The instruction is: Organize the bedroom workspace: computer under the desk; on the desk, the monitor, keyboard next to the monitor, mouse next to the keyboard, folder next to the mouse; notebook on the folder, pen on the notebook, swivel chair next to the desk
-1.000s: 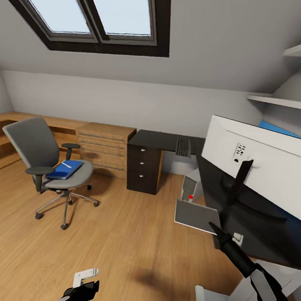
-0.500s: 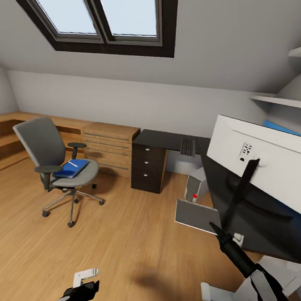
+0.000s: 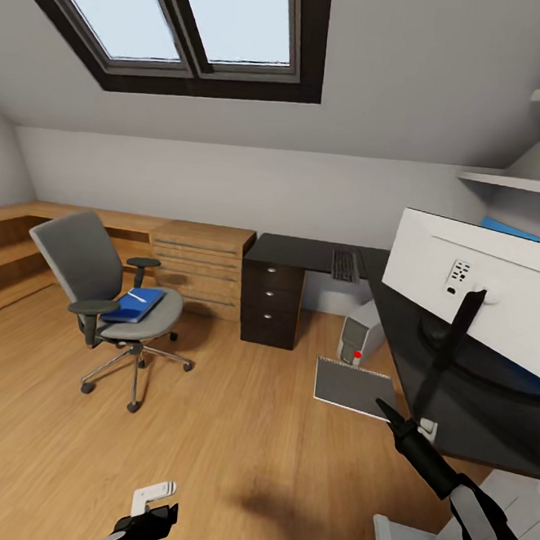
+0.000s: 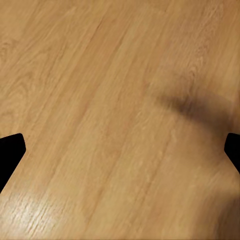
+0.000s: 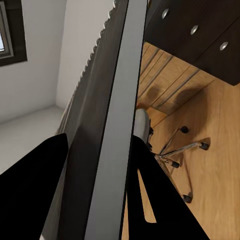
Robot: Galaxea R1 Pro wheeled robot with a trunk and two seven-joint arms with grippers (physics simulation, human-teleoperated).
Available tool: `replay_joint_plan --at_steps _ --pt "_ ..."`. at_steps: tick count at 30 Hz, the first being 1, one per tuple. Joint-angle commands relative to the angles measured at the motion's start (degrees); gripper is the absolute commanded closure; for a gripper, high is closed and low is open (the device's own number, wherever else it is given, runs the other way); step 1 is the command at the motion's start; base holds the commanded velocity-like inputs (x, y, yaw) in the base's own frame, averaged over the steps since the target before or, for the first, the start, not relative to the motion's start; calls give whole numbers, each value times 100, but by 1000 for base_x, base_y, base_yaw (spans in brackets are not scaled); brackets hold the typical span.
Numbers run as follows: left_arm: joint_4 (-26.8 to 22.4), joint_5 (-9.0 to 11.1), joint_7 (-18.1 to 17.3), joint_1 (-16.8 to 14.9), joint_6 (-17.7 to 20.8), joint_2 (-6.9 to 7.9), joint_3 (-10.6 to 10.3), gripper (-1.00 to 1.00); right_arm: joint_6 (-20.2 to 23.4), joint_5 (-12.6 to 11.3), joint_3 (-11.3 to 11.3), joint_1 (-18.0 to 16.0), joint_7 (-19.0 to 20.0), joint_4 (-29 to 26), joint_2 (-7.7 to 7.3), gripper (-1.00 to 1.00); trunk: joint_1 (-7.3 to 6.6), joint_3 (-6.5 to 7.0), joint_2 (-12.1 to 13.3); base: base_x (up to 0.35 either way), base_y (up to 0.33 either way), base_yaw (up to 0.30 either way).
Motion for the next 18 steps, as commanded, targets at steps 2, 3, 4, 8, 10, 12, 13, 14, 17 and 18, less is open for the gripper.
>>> replay_joint_plan --at_steps 2,3,4,8,10,12,13,14,17,18 --pt "-13 35 11 0 31 -4 12 -100 43 -39 -4 -4 4 3 -1 100 0 -6 -3 3 4 0" --pt "-13 35 5 0 29 -4 12 -100 42 -38 -4 -4 3 4 -3 100 0 -6 -3 2 2 0" --pt "-13 35 0 0 27 -4 12 -100 41 -39 -4 -4 1 5 -6 100 0 -6 -3 1 1 0" --pt "-13 33 -10 0 20 -10 3 -100 38 -35 -11 -2 0 5 -14 100 0 -6 -3 0 0 0" --pt "-13 27 -13 0 18 -5 3 -100 37 -39 -12 -3 2 65 -12 100 -44 30 77 0 0 0" --pt "-13 27 -11 0 17 -5 3 -100 37 -38 -12 -5 -1 92 -6 100 -88 66 157 0 0 0" --pt "-13 26 -10 0 17 -5 3 -100 37 -39 -11 -5 -3 97 -3 100 -110 84 197 0 0 0" --pt "-13 26 -9 0 17 -4 3 -100 37 -39 -9 -6 -4 102 2 100 -132 102 238 0 0 0" --pt "-13 26 -4 0 17 -1 7 -100 37 -41 -7 -3 -6 109 12 100 -198 156 358 0 0 0" --pt "-13 26 -1 0 17 1 9 -100 37 -44 -6 -2 -9 109 18 100 -220 174 398 0 0 0"
